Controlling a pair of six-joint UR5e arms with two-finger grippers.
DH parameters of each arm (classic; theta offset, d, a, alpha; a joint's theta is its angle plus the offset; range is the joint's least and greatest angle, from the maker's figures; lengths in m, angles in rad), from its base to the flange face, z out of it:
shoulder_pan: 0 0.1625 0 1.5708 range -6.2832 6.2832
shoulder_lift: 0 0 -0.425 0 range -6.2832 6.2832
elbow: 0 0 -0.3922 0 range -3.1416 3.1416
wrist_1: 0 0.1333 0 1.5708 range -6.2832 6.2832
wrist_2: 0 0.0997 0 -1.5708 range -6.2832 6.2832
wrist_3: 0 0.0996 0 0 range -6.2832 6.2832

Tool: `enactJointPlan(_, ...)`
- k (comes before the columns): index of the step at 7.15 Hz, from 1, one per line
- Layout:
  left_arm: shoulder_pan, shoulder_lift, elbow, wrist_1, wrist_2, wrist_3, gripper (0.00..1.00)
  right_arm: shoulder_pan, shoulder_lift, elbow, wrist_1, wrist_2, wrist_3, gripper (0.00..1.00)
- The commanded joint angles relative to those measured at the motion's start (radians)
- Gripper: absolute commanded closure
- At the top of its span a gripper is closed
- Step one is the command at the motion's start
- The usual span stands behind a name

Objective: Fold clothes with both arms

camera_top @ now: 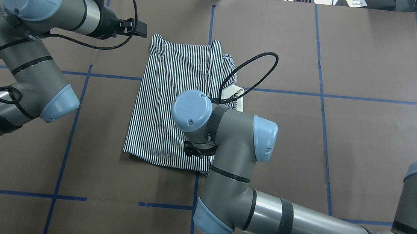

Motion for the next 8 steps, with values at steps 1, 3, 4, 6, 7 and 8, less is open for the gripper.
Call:
enactJointPlan(1,0.000,0.002,-0.001,-0.002,-0.003,-0.003,0.00,-0.001,0.009,-0.034,0.002,-0.010,-0.007,0.00)
enactJointPlan(3,0.000,0.006,-0.001,-0.006,-0.003,-0.003,0.00,-0.001,0.008,-0.037,-0.001,-0.007,-0.007,0.00)
enactJointPlan(4,0.001,0.007,-0.001,-0.008,-0.003,-0.003,0.00,-0.001,0.000,-0.037,-0.003,-0.007,-0.007,0.00)
enactJointPlan(6,0.001,0.008,-0.001,-0.014,-0.003,-0.003,0.00,-0.001,-0.006,-0.042,-0.013,-0.005,-0.007,0.00)
enactJointPlan(7,0.003,0.008,-0.001,-0.014,-0.003,-0.003,0.00,-0.001,-0.008,-0.042,-0.023,-0.005,-0.007,0.00)
enactJointPlan(8,0.003,0.008,-0.001,-0.014,-0.003,-0.003,0.00,0.004,-0.009,-0.042,-0.024,-0.005,-0.007,0.00)
